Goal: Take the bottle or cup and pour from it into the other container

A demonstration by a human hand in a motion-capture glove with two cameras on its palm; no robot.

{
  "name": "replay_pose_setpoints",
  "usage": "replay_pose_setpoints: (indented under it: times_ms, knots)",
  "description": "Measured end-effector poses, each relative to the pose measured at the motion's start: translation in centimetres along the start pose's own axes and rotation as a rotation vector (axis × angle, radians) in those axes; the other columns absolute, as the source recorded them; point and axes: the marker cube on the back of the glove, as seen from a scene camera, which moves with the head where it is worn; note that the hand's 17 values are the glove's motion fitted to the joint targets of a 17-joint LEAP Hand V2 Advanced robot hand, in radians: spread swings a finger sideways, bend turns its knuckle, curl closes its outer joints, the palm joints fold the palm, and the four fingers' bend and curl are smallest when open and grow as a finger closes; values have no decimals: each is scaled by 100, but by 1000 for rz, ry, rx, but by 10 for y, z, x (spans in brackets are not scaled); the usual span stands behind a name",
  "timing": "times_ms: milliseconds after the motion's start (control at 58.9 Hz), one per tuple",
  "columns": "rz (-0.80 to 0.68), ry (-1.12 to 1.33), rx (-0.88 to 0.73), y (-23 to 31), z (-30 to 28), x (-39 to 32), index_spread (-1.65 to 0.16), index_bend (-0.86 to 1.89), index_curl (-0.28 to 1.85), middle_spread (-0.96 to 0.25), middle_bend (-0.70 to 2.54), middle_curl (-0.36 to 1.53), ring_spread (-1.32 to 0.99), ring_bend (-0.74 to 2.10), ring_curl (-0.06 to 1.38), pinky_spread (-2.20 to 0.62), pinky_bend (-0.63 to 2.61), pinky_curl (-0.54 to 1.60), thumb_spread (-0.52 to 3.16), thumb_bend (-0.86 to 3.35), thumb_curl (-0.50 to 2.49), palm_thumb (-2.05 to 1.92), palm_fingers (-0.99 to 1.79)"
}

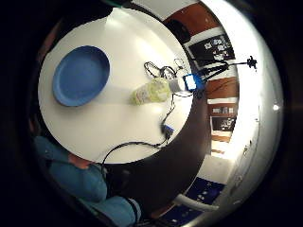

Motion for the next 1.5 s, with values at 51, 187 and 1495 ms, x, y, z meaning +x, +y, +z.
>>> replay_pose_setpoints:
  times_ms: [51,187,1495]
  knots:
    - [0,5,4,1,-1,5,-21,17,8,1,16,5,9,29,8,12,48,11,49,36,16,58,33]
    - [15,12,25,10,-2,16,-29,15,14,2,18,11,14,34,14,19,55,18,79,32,24,64,28]
    - [261,-518,348,95,48,268,-34,13,20,4,20,30,19,53,28,25,73,28,96,-3,35,60,2]
